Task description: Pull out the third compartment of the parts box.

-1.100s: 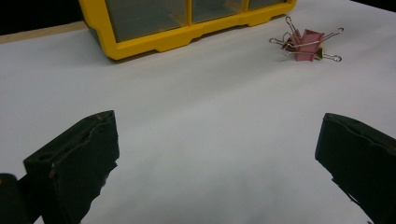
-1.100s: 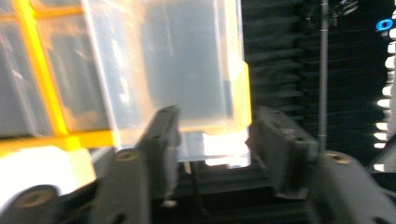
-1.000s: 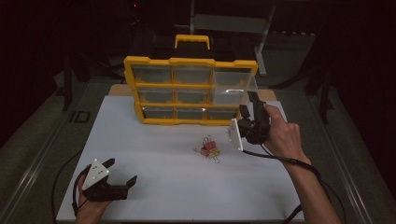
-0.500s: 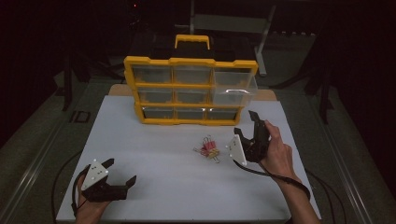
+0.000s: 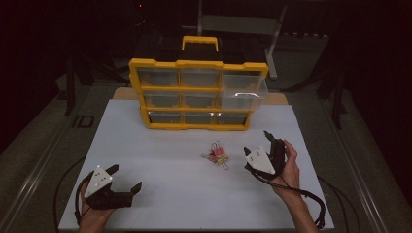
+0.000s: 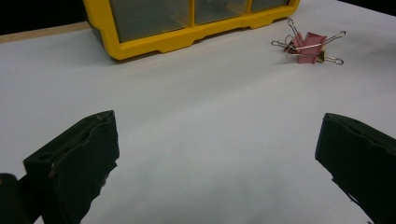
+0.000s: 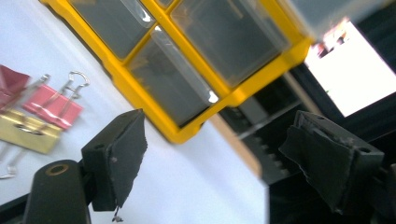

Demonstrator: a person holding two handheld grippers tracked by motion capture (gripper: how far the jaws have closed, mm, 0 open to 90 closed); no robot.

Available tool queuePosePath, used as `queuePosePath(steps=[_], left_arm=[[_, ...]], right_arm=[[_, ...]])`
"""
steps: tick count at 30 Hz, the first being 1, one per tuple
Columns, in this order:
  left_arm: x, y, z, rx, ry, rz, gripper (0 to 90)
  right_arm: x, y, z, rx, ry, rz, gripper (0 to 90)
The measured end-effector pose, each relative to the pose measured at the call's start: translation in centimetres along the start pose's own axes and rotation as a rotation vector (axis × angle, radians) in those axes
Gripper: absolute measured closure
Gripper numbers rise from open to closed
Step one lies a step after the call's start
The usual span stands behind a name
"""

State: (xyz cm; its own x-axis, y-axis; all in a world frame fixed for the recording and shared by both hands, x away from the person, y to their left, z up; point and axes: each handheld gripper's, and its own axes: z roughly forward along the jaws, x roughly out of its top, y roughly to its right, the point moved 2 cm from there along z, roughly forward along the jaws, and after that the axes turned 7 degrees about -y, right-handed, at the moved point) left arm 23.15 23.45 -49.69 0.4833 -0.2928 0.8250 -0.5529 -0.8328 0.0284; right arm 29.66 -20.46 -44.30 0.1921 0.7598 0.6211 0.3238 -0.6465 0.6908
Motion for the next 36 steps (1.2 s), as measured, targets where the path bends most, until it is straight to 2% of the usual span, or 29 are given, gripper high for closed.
queuePosePath(steps=[1, 3, 4, 5, 6, 7, 9, 11, 12, 14, 15, 16, 17, 18, 19, 21, 24, 27, 31, 36], left_arm=[[0.0, 0.0, 0.0, -0.001, 0.0, -0.002, 0.5], [0.0, 0.0, 0.1, -0.003, -0.001, -0.003, 0.5], [0.0, 0.0, 0.1, -0.003, -0.002, -0.004, 0.5], [0.0, -0.1, 0.1, -0.003, -0.002, -0.004, 0.5], [0.0, -0.1, 0.1, -0.003, -0.002, -0.005, 0.5], [0.0, -0.1, 0.1, -0.004, -0.002, -0.006, 0.5], [0.0, -0.1, 0.1, -0.01, 0.0, -0.01, 0.5], [0.0, -0.1, 0.1, -0.012, -0.001, -0.01, 0.5], [0.0, -0.2, 0.1, -0.014, -0.001, -0.011, 0.5], [0.1, -0.2, 0.1, -0.014, -0.003, -0.009, 0.5], [0.1, -0.2, 0.0, -0.016, -0.003, -0.009, 0.5], [0.1, -0.2, 0.1, -0.018, -0.005, -0.009, 0.5], [0.2, -0.2, 0.1, -0.02, -0.007, -0.009, 0.5], [0.2, -0.2, 0.1, -0.024, -0.008, -0.009, 0.5], [0.3, -0.2, 0.2, -0.028, -0.011, -0.005, 0.5], [0.5, -0.3, 0.2, -0.034, -0.016, -0.004, 0.5], [0.9, -0.5, 0.6, -0.053, -0.024, -0.019, 0.5], [1.6, -0.4, 1.0, -0.069, -0.037, -0.012, 0.5], [2.9, 0.1, 1.7, -0.103, -0.047, 0.022, 0.5], [4.6, 0.7, 3.3, -0.154, -0.07, 0.051, 0.6]], right_arm=[[-1.0, 0.0, -0.2, 0.066, 0.011, 0.109, 18.7], [-1.8, -0.3, -0.2, 0.11, 0.006, 0.162, 18.6], [-1.8, -0.3, -0.2, 0.11, 0.006, 0.162, 18.6], [-2.7, -0.6, 0.0, 0.139, 0.005, 0.212, 18.6], [-3.2, -0.7, 0.1, 0.15, 0.004, 0.242, 18.6], [-3.2, -0.7, 0.1, 0.15, 0.004, 0.242, 18.6], [-4.3, -0.9, 0.3, 0.208, -0.006, 0.312, 18.6], [-4.9, -0.9, 0.0, 0.261, 0.021, 0.396, 18.6], [-4.9, -0.9, 0.0, 0.261, 0.021, 0.396, 18.6], [-5.5, -0.9, -0.4, 0.295, 0.039, 0.442, 18.9], [-6.1, -0.7, -0.8, 0.31, 0.051, 0.483, 18.9], [-6.1, -0.7, -0.8, 0.31, 0.051, 0.483, 18.9], [-6.7, -0.5, -1.2, 0.317, 0.064, 0.522, 18.9], [-6.7, -0.5, -1.2, 0.317, 0.064, 0.522, 18.9], [-7.2, -0.3, -1.6, 0.313, 0.074, 0.553, 18.9], [-7.4, -0.3, -1.8, 0.316, 0.072, 0.567, 18.9], [-8.1, -0.4, -1.9, 0.332, 0.058, 0.59, 18.7], [-8.4, -0.7, -1.7, 0.341, 0.046, 0.594, 18.2], [-8.5, -0.8, -1.5, 0.354, 0.045, 0.599, 18.2], [-8.4, -1.1, -1.4, 0.351, 0.041, 0.575, 18.2]])
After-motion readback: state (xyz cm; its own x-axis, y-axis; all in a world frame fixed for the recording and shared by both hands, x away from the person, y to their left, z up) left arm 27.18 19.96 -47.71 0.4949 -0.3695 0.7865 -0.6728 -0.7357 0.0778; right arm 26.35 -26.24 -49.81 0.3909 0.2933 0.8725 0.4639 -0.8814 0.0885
